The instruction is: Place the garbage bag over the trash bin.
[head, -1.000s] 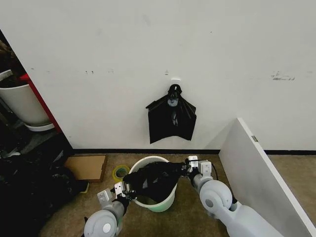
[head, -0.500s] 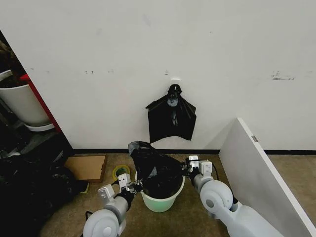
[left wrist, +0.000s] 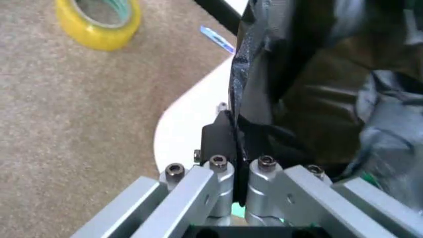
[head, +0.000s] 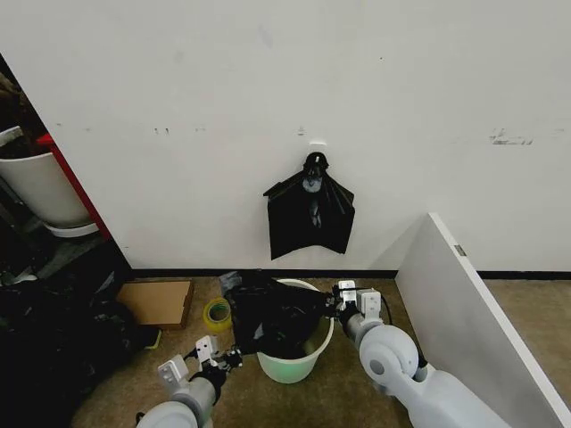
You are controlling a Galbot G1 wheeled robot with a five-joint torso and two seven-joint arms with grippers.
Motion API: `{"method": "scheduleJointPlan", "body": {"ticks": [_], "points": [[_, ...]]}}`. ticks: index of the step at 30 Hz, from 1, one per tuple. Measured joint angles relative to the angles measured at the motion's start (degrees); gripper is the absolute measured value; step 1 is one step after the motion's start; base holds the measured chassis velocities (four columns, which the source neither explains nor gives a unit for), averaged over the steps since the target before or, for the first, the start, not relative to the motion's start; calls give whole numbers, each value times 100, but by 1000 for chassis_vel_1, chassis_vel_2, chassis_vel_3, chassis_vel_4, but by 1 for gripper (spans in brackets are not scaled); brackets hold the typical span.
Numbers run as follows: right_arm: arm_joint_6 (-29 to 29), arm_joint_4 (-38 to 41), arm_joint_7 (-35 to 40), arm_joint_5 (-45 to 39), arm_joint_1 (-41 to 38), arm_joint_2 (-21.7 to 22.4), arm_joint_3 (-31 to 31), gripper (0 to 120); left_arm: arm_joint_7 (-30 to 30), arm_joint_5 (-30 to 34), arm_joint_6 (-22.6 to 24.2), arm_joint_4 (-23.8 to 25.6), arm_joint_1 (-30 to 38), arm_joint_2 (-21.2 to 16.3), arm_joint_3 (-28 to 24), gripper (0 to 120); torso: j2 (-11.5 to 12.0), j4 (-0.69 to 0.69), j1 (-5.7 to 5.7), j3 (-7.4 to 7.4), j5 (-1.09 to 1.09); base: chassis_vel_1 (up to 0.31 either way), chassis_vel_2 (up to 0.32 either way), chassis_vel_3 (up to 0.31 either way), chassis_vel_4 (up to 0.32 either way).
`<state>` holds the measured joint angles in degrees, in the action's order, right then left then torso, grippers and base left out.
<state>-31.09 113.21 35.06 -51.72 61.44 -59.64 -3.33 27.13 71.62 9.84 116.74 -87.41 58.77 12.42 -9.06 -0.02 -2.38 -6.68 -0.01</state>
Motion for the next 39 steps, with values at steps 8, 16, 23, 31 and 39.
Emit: {"method": "scheduleJointPlan", "body": {"ticks": [8,16,23,31,39], "points": [[-11,-16,6,9,-9,-41,-12,0,43,84,20,-481,261,54,-86,0,0,0,0,0,0,0,0,0,0],[-13,-25,8,19,-8,-64,-31,0,51,60,36,-979,508,116,-167,0,0,0,0,0,0,0,0,0,0],[-12,-25,20,31,-9,-64,-33,0,38,-223,46,-534,261,104,-118,12,0,0,0,0,1,0,0,0,0],[4,-30,10,39,-46,-75,-32,0,338,-473,233,196,-96,4,165,43,0,0,0,0,0,0,0,0,0],[8,-98,-12,103,-62,-128,-74,0,348,-495,373,783,-698,-105,603,71,0,1,0,0,0,0,0,0,0]]}}
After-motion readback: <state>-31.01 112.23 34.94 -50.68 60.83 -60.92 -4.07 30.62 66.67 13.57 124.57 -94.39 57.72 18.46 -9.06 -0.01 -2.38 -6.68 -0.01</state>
